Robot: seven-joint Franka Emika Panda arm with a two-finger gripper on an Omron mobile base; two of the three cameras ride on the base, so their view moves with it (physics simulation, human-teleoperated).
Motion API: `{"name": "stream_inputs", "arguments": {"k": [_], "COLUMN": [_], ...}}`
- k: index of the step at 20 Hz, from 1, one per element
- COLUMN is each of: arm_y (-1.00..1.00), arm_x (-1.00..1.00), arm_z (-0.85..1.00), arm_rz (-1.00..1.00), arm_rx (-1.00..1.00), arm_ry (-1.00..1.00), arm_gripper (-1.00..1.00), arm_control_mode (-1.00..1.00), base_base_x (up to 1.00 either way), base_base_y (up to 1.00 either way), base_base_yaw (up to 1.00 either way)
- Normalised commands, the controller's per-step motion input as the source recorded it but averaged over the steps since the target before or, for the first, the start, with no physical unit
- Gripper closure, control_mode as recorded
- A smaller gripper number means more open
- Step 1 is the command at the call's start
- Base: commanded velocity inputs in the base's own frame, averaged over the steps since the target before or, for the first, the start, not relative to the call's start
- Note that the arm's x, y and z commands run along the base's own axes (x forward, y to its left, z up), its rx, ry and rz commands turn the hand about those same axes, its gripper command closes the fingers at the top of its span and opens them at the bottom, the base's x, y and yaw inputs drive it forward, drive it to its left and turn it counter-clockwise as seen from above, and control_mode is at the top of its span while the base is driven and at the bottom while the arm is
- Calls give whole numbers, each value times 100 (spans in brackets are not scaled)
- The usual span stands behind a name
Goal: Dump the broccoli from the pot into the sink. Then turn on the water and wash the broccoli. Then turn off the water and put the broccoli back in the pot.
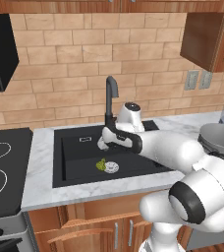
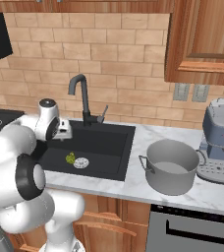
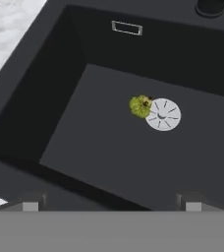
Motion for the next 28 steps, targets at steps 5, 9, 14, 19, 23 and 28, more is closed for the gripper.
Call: {"name": "stream_inputs", "arguments": {"k": [5,9,14,19,23,28], "arm_y": [0,0,0,0,0,0], "arm_x": [12,0,3,16,17,21], "arm_z": [-45,-37,-35,-28,-14,-12], "arm_rz": [1,0,-3,-3,-6,-7], "arm_rx": [0,0,0,0,0,0], "arm_ry": [-6,-3,0,0,0,0], "arm_gripper": [-100,-100,-100,-100,-100,-100], "arm_control_mode": [-100,-100,-100,-100,-100,-100], "base_base_x": [0,0,0,0,0,0], "base_base_y": [0,0,0,0,0,0], "base_base_yaw": [0,0,0,0,0,0]}}
